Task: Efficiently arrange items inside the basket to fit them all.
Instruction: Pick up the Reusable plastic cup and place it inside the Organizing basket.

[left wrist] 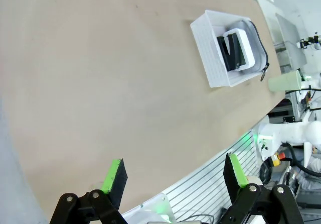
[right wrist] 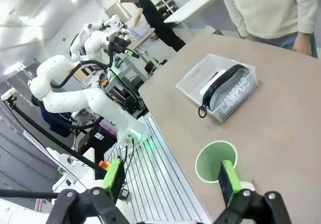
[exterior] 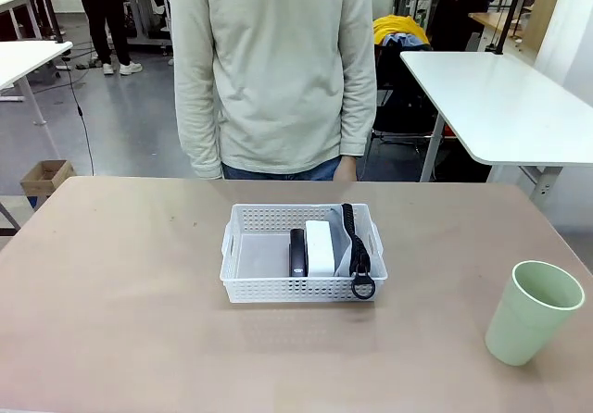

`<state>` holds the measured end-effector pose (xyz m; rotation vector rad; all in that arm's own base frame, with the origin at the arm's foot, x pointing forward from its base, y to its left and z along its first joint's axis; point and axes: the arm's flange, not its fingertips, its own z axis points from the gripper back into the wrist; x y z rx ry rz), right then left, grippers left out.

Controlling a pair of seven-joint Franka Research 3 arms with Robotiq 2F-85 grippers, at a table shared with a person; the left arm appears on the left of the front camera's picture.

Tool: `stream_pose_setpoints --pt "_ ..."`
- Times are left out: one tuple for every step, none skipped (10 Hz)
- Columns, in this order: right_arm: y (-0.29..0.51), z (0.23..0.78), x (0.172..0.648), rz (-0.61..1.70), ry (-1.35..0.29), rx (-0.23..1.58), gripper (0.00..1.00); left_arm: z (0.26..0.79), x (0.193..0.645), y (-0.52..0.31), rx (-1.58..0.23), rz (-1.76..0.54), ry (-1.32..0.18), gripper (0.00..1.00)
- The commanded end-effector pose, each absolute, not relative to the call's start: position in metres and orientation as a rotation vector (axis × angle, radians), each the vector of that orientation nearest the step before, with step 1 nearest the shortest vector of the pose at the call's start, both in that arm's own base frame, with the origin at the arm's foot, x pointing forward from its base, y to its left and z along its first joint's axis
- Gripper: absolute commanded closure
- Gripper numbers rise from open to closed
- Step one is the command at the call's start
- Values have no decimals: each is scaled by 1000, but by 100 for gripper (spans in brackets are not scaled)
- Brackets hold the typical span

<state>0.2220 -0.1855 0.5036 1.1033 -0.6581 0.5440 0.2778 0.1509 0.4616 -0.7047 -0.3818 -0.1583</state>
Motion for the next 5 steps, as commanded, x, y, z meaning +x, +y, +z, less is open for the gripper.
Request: stream_pose_setpoints --pt "-182 507 224 560 -639 1094 0 459 275 155 -703 -184 -383 0" --pt "-185 504 222 544 -658 1103 0 459 275 155 -703 -184 -383 0" --pt "-166 513 236 851 -867 973 0 459 275 155 -703 -184 -383 0" --pt "-145 501 236 1249 -1022 860 0 459 275 155 -703 -184 -383 0" --pt "-141 483 234 1491 -1140 717 0 459 275 155 -703 -184 -383 0"
